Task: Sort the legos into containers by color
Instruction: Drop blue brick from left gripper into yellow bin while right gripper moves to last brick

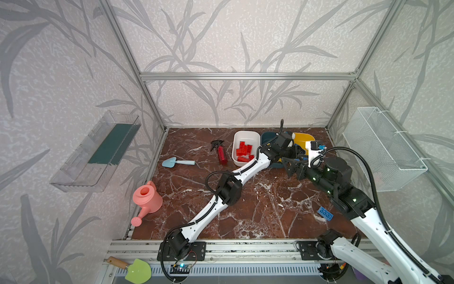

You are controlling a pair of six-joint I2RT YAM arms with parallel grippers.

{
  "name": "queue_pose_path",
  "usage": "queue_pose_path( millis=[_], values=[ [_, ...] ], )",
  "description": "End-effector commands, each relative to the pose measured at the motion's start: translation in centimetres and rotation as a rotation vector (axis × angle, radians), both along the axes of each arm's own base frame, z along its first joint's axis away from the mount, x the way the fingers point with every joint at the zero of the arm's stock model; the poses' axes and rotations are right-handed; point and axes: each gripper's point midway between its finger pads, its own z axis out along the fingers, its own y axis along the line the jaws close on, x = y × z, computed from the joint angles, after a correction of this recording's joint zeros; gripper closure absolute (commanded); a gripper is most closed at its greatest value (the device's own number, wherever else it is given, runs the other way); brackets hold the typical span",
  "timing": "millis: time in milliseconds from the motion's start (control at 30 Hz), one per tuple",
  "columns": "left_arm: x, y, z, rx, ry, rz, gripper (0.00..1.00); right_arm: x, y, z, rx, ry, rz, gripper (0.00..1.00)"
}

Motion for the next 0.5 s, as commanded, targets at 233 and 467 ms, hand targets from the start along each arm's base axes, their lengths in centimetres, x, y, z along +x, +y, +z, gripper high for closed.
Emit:
queue_pose_path(
  millis=[233, 467],
  values=[
    [0.8, 1.3, 4.6, 0.005, -0.098, 0.008, 0.21, 0.3, -2.1, -1.3, -0.050, 0.059, -0.121, 0.06],
    [0.9, 3.4, 7.6, 0.057, -0.152, 0.021, 0.13, 0.0, -4.3, -2.3, -0.095, 0.129, -0.211, 0.06]
  ],
)
